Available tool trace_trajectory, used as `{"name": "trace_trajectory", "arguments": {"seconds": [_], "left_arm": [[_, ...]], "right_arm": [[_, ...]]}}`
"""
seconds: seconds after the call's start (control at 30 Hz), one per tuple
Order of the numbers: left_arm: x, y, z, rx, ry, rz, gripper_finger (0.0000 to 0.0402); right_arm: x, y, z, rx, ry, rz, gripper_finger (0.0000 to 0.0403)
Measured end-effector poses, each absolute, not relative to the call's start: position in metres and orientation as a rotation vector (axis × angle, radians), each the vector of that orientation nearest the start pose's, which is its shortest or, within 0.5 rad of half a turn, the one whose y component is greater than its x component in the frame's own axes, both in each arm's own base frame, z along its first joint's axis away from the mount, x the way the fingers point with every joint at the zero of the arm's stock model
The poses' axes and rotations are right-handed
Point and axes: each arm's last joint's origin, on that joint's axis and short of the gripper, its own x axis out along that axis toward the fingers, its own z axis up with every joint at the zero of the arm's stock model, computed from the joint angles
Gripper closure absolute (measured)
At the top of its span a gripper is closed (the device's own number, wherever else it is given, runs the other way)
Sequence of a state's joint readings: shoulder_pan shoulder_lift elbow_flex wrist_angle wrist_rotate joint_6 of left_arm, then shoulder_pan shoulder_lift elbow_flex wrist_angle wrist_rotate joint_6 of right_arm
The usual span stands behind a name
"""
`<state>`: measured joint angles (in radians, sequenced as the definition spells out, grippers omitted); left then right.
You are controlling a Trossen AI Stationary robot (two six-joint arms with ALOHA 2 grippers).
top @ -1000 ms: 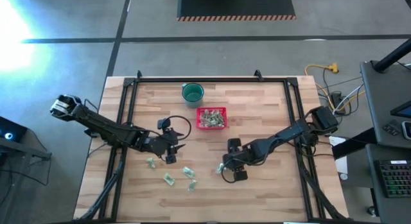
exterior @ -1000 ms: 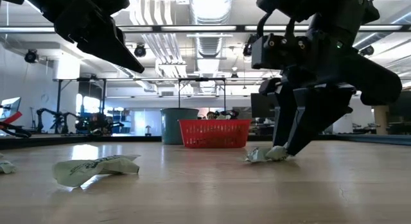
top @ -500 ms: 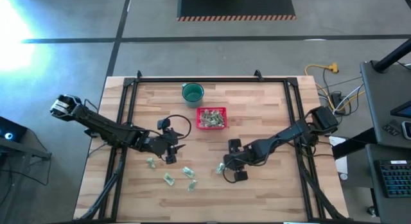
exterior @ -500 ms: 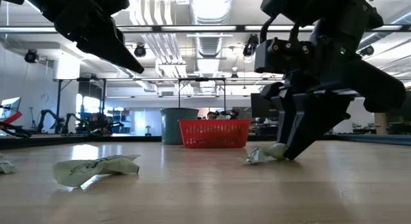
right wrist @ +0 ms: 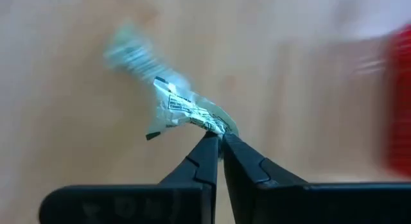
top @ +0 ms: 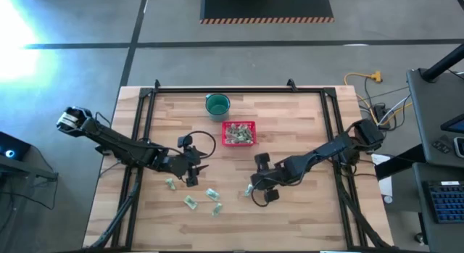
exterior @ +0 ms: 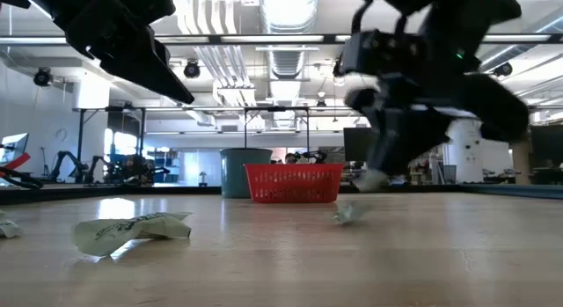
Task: Pick and place items into bin
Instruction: Put the light green stevia packet into the red bin
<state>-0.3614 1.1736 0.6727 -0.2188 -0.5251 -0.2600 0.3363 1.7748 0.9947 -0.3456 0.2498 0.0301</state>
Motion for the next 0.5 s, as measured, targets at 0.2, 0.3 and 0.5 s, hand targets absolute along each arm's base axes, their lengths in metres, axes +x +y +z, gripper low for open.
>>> {"name": "trace_trajectory", "arguments": {"seconds": [0.2,0.3,0.5], "left_arm": [[0.220,-0.068,0.218,0.067,0.632,0.239,0.0219],[0.220,-0.068,0.218,0.088,0.635,0.232,0.0219],[0.223,-0.068,0.221,0.131,0.609,0.223,0.0219]], "right_arm": [[0.324,0.081,0.176,-0.508,0.945,-0.264,0.0390],[0.329,0.063,0.185,-0.571,0.926,-0.399,0.0390],[0.336,0.018,0.185,-0.511,0.961,-0.518,0.0390]]}}
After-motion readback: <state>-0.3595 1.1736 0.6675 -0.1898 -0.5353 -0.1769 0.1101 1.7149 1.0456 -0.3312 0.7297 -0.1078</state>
